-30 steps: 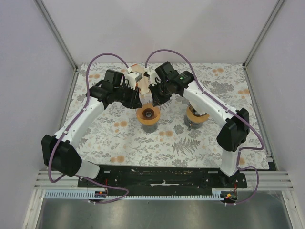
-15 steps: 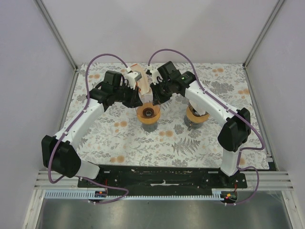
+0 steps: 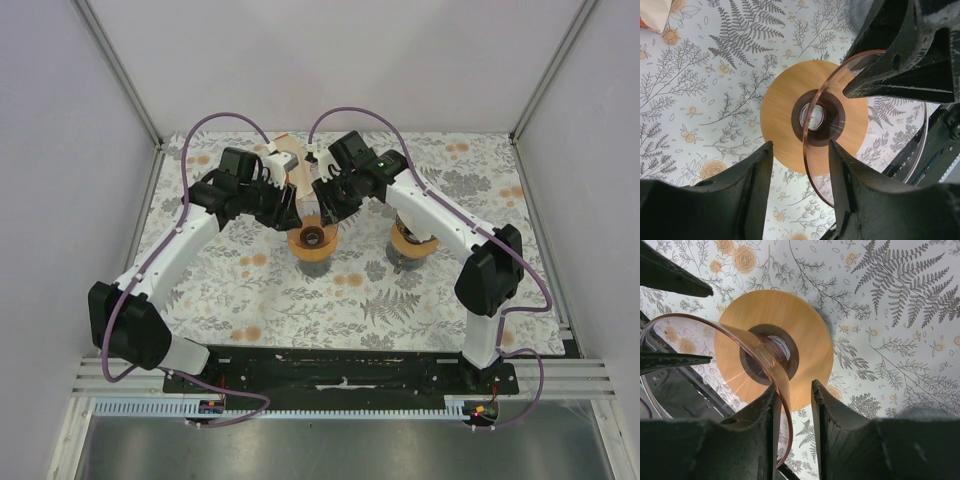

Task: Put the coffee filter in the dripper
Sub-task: Place the coffee dripper in the dripper holder, then pick up the coffee filter from the coffee filter holder.

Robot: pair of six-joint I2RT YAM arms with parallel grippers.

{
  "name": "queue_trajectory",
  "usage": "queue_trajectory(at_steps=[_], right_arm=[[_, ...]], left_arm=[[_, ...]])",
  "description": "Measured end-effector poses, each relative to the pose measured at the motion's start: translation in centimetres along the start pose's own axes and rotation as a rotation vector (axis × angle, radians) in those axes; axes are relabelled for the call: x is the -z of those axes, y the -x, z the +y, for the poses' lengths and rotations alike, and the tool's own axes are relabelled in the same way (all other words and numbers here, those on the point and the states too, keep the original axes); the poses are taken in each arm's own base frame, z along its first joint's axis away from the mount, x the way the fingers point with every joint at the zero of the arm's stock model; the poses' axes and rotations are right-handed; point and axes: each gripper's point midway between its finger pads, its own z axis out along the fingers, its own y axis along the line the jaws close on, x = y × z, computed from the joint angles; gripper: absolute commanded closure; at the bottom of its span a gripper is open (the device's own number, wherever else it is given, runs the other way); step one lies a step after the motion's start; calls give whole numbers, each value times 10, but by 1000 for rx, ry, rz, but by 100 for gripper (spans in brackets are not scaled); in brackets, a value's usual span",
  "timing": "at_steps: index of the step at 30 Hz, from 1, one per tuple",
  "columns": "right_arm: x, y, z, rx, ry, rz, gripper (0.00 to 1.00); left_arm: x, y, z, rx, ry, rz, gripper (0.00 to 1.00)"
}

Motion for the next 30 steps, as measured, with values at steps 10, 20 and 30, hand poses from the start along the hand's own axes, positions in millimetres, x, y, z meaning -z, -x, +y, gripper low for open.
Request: queue_trajectory(at_steps=[10, 20, 30], right_arm=[[16, 14, 2, 25, -6, -33, 42], [98, 46, 22, 78, 9, -248, 36], [206, 50, 3, 75, -182, -574, 34]], left_arm=[[22, 23, -9, -24, 1, -17, 35], [59, 94, 30, -35, 172, -223, 42], [-29, 152, 129, 9, 438, -276, 49]])
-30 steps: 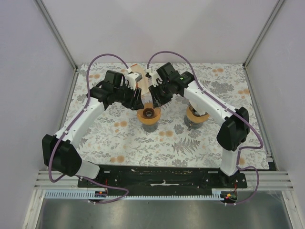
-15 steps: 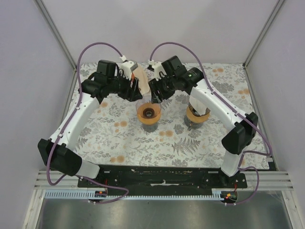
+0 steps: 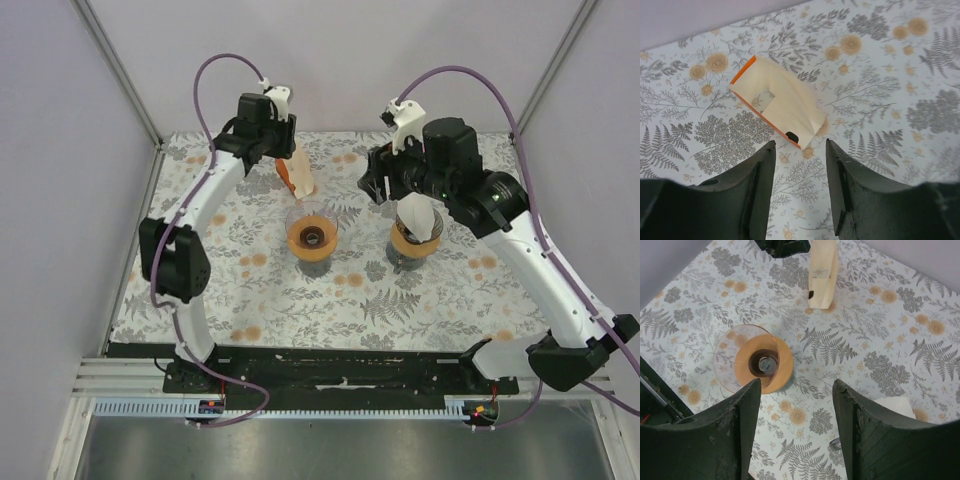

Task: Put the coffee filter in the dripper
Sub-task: Pick up the coffee filter from the coffee filter holder.

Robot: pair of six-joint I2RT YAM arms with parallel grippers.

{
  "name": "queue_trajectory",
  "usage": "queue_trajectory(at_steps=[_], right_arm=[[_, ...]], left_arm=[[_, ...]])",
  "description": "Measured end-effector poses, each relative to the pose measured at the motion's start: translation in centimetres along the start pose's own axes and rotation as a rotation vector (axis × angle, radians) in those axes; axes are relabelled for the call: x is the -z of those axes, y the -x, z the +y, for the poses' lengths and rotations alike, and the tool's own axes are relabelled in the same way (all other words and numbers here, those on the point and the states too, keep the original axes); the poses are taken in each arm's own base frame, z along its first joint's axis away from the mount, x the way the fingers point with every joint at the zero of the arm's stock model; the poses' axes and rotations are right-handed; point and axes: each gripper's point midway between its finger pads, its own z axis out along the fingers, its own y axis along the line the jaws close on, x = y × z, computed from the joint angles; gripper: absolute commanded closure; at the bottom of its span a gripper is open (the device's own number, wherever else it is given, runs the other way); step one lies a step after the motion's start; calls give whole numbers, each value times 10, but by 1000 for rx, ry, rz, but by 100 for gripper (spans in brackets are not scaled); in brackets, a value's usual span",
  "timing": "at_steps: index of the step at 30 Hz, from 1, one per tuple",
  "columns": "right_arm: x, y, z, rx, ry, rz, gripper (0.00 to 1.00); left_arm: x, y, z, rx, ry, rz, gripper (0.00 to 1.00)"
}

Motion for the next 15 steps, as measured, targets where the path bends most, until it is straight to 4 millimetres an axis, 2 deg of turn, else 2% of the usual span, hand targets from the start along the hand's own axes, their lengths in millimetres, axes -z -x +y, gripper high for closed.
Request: queue_trajectory(at_steps=[4, 7, 10, 15], right_arm=[[-15, -28, -10, -5, -44, 72, 34], [-29, -53, -19, -8, -80, 143, 34], [-35, -62, -25, -8, -109, 173, 34], [-37, -64, -31, -8, -133, 179, 34]], left_arm=[[-55, -41, 17, 7, 81, 100, 50], [-84, -61, 26, 6, 117, 145, 50], [-103, -69, 29, 4, 133, 156, 48], [-113, -64, 26, -1, 128, 137, 48]])
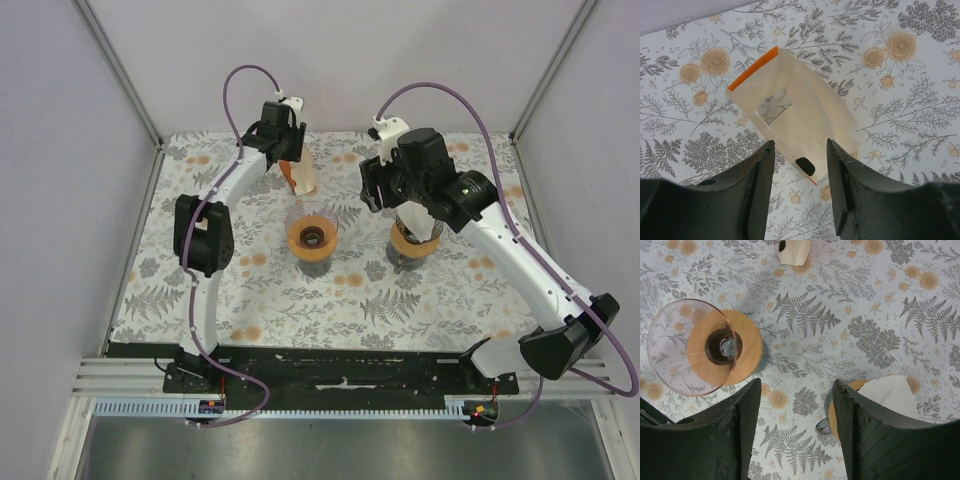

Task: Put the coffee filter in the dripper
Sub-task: Pick up the coffee filter from the coffee filter holder.

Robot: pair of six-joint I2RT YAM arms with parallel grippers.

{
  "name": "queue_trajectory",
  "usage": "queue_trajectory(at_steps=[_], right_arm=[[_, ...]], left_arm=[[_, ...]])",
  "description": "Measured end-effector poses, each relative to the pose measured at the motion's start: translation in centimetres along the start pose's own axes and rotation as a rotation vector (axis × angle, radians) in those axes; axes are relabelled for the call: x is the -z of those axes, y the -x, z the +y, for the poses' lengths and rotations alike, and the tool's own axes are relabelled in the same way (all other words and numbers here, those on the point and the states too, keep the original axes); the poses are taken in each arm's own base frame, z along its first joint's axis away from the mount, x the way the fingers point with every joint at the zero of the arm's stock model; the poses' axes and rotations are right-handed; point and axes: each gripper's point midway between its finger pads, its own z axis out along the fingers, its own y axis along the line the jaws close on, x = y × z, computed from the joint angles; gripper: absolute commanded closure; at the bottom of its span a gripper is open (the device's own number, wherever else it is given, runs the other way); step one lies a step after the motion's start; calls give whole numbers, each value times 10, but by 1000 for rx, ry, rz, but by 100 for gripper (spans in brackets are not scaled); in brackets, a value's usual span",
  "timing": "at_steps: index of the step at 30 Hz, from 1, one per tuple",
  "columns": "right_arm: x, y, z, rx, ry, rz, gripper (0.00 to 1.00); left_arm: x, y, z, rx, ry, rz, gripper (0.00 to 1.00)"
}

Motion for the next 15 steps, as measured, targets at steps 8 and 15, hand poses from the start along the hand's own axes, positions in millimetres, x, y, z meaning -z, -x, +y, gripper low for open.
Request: queue_trajectory(at_steps=[8, 15], right_arm=[[-9, -6, -1, -1, -6, 28, 34], [-15, -12, 0, -1, -1, 55, 34]], left_arm=[[-12, 3, -4, -3, 0, -23, 49], [-13, 5, -2, -34, 25, -33, 49]])
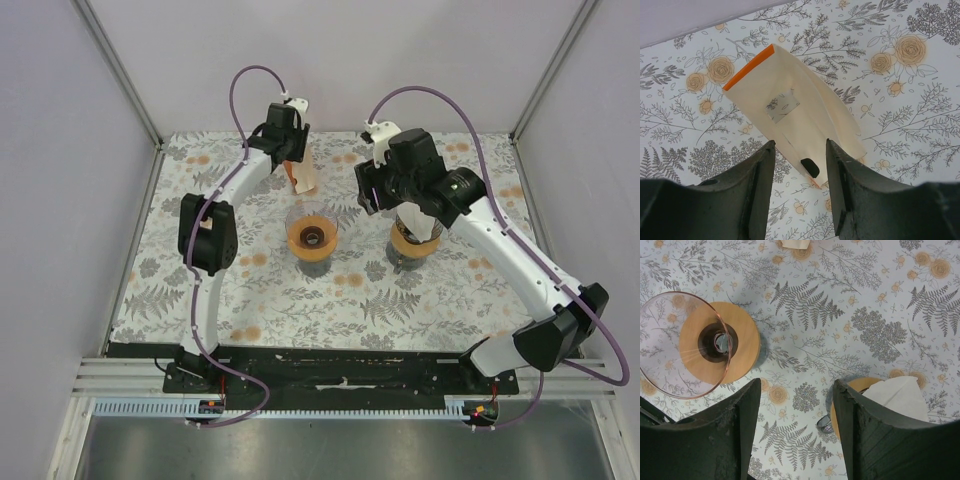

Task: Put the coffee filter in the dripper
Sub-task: Pick up the coffee filter from the coffee filter holder.

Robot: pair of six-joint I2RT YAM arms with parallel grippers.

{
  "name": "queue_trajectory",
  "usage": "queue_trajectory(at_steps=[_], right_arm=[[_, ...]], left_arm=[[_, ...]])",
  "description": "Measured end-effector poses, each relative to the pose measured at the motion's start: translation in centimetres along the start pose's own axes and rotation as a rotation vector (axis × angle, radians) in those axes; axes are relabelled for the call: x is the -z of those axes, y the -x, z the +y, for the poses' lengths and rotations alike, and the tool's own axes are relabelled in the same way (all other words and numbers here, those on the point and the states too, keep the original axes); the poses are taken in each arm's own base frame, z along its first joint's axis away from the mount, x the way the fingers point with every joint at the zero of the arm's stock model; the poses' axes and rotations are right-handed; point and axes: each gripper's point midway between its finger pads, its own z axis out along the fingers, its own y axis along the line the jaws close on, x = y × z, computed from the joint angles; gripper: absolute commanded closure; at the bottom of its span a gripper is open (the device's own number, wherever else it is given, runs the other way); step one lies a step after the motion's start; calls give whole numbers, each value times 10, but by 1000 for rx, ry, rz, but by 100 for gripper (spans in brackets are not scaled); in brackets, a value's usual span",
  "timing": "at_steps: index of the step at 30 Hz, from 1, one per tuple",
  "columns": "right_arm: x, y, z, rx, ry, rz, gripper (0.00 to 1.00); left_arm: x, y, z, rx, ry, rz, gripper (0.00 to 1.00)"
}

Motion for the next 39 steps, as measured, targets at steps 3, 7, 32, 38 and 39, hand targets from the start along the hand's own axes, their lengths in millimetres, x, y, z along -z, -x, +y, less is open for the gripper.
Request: queue_trajectory(at_steps=[3, 7, 32, 38, 39], right_arm=[[-3, -4, 0, 1, 1, 17, 34], [-4, -6, 0, 1, 2, 29, 34], [-6, -7, 6, 2, 32, 60, 34], [-6, -9, 6, 2, 33, 70, 34], [-5, -9, 6, 2, 33, 70, 34]], left_arm=[[1, 1, -6, -31, 4, -1, 48], [5, 4, -15, -69, -1, -10, 46], [12, 28, -24, -30, -22, -66, 52], [5, 20, -26, -9, -22, -50, 52], [3, 17, -27, -8, -22, -44, 52]])
